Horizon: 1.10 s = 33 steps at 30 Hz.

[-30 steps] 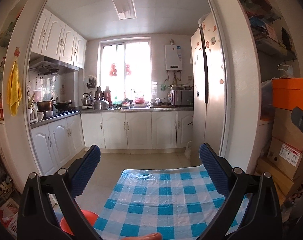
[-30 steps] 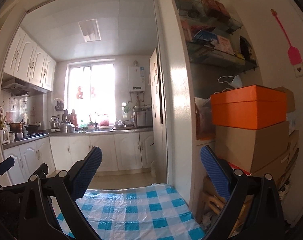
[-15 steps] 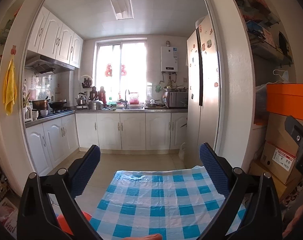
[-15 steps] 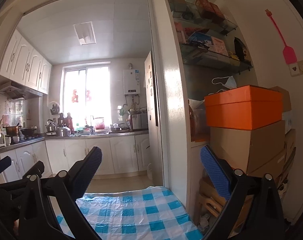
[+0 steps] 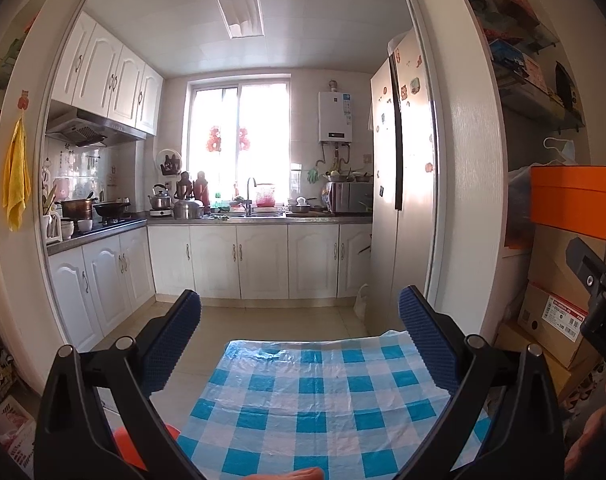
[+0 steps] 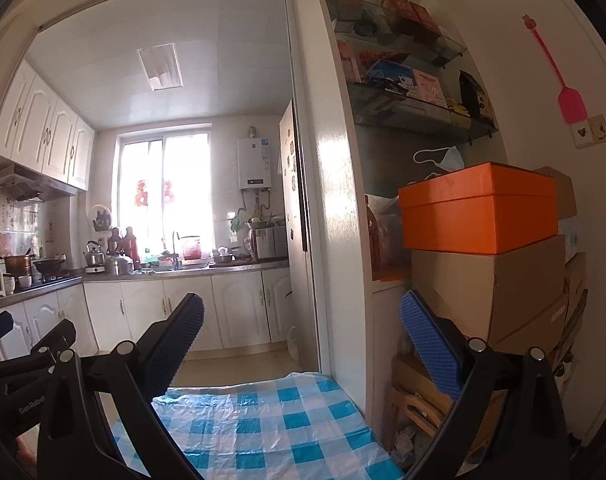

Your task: Collect trash

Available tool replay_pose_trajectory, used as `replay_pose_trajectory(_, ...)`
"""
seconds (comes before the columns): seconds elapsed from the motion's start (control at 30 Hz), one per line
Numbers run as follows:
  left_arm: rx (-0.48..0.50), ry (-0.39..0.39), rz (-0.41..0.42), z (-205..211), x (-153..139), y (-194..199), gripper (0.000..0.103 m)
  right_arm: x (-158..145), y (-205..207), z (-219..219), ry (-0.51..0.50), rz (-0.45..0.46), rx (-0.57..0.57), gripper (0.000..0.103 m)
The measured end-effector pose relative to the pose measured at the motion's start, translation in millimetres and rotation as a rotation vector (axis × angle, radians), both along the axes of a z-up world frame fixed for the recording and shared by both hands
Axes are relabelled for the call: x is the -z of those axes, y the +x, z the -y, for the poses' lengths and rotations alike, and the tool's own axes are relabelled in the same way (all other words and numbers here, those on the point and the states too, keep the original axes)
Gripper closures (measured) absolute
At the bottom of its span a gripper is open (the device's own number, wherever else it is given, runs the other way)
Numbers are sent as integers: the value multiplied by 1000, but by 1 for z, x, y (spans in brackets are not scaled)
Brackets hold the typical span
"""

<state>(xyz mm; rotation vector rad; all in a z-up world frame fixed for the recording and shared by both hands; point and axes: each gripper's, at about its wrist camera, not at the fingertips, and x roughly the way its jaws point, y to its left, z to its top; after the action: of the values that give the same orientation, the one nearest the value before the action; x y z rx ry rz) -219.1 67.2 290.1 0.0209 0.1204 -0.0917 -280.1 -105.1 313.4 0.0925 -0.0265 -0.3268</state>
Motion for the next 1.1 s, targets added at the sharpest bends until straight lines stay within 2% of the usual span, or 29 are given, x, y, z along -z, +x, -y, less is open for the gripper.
replay_pose_trajectory(0.63, -2, 8, -12, 6, 5, 6, 4, 7, 11, 3, -5, -33, -11, 5)
replay_pose_trajectory(1.1, -21, 10, -38, 4, 12, 14, 4, 21, 36, 0, -23, -91, -45, 5)
